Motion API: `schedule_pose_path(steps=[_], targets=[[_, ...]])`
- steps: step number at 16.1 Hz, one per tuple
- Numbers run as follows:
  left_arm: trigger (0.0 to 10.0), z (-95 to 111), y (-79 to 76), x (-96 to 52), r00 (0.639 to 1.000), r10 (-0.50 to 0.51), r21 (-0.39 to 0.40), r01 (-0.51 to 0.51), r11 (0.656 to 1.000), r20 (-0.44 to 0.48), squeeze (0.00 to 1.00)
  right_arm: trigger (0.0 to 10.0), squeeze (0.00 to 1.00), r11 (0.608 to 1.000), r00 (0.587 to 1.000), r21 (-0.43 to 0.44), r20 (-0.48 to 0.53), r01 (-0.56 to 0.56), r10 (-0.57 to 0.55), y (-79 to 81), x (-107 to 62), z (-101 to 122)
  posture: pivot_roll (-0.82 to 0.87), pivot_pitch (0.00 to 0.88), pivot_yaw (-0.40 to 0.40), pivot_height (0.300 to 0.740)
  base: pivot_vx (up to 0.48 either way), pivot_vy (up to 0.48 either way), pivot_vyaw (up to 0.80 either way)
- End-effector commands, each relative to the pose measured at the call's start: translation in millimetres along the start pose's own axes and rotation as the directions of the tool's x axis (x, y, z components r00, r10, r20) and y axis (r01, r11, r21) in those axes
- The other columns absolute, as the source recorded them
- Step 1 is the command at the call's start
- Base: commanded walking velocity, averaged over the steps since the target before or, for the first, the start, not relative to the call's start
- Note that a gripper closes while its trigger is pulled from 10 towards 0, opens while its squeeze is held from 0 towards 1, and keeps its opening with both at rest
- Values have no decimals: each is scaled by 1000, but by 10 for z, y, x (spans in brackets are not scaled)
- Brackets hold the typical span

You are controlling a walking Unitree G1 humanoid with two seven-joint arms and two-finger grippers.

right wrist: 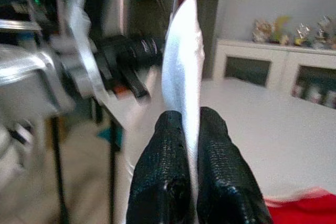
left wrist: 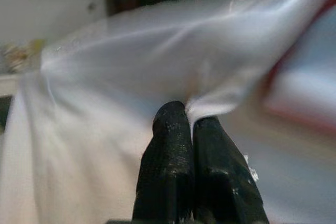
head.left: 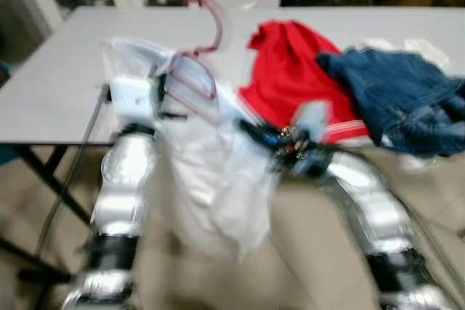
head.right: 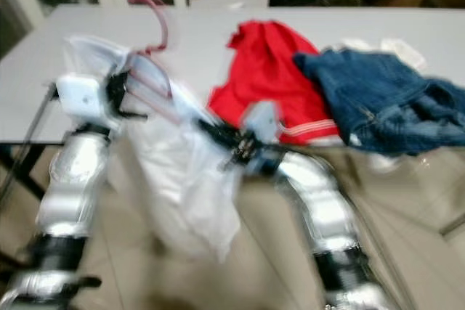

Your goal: Hang hanger

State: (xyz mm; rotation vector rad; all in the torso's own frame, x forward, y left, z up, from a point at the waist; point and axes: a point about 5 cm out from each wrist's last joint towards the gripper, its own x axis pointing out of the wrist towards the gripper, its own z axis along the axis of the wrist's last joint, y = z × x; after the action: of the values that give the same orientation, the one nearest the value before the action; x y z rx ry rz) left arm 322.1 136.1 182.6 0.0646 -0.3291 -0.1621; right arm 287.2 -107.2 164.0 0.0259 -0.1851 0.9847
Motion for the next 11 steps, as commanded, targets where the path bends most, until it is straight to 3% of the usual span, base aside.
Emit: schedule_pose_path(steps=[1, 7, 11], targets=[[10000, 41, 133, -9, 1000, 29, 33, -30, 999, 10, 0, 10000, 0, 998, 996, -32, 78, -50, 52, 70, 131, 165, -37, 0, 39, 740, 461, 0, 0], [10000, 57, 141, -27, 999, 38, 36, -39, 999, 12, 0, 10000, 0, 998, 995, -36, 84, -58, 61, 71, 156, 194, -31, 0, 37, 740, 458, 0, 0], [10000, 52, 145, -26, 999, 44, 35, -44, 998, 8, 0, 10000, 0, 998, 994, -36, 91, -54, 57, 65, 160, 211, -33, 0, 37, 740, 0, 0, 0]])
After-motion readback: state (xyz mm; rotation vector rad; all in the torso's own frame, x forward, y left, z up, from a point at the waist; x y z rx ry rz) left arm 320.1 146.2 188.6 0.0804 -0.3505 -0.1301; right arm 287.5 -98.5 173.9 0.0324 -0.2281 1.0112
